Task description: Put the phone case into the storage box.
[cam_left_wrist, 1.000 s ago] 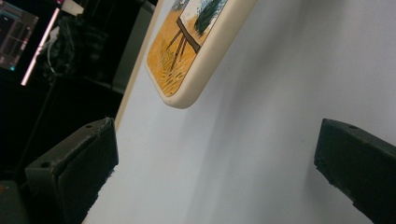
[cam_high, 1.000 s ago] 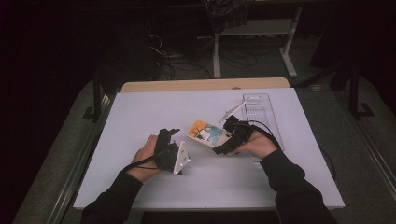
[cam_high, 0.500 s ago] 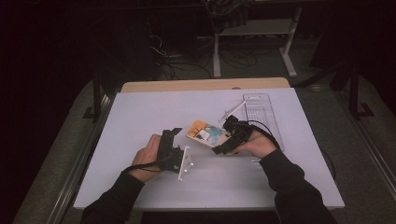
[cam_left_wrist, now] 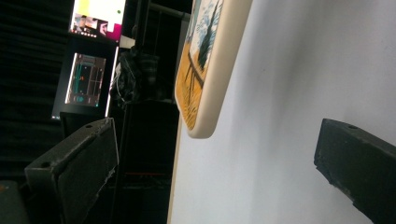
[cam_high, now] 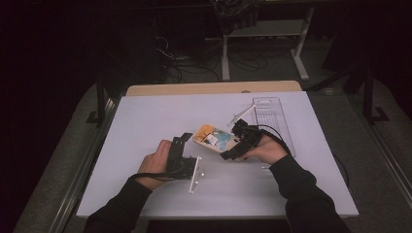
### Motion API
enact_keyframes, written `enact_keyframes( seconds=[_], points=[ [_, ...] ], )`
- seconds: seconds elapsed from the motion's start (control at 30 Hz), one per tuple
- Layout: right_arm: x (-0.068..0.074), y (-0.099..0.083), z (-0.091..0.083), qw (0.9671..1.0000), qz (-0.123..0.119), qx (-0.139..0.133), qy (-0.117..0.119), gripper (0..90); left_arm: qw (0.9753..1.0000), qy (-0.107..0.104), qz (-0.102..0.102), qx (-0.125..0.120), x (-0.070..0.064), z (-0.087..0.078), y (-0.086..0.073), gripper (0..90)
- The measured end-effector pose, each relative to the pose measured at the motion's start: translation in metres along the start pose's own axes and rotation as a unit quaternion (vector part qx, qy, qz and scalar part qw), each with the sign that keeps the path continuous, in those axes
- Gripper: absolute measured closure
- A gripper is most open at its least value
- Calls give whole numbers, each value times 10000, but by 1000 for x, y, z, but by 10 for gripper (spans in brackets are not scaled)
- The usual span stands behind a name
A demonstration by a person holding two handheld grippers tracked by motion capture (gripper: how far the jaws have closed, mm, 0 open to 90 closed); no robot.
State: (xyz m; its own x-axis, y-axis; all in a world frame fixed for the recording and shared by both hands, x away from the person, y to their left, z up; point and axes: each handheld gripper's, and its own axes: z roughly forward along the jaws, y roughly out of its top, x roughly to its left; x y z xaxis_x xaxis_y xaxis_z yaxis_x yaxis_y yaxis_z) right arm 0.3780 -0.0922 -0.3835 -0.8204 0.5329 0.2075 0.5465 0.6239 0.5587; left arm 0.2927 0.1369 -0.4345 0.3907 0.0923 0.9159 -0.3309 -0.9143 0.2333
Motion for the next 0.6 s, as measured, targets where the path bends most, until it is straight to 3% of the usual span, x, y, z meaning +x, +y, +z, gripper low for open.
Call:
enact_keyframes(
  seconds=[0.27,0.33,0.6],
  points=[
    [3,9,2,10000,-15,-28,31,98,9998,146,150,-10,-1,0,1,0],
    [4,13,3,9999,-151,-13,20,98,9998,161,142,-10,-1,1,2,0],
    [10,28,9,9994,-304,-121,89,98,9997,191,156,-2,0,1,1,0]
  ],
)
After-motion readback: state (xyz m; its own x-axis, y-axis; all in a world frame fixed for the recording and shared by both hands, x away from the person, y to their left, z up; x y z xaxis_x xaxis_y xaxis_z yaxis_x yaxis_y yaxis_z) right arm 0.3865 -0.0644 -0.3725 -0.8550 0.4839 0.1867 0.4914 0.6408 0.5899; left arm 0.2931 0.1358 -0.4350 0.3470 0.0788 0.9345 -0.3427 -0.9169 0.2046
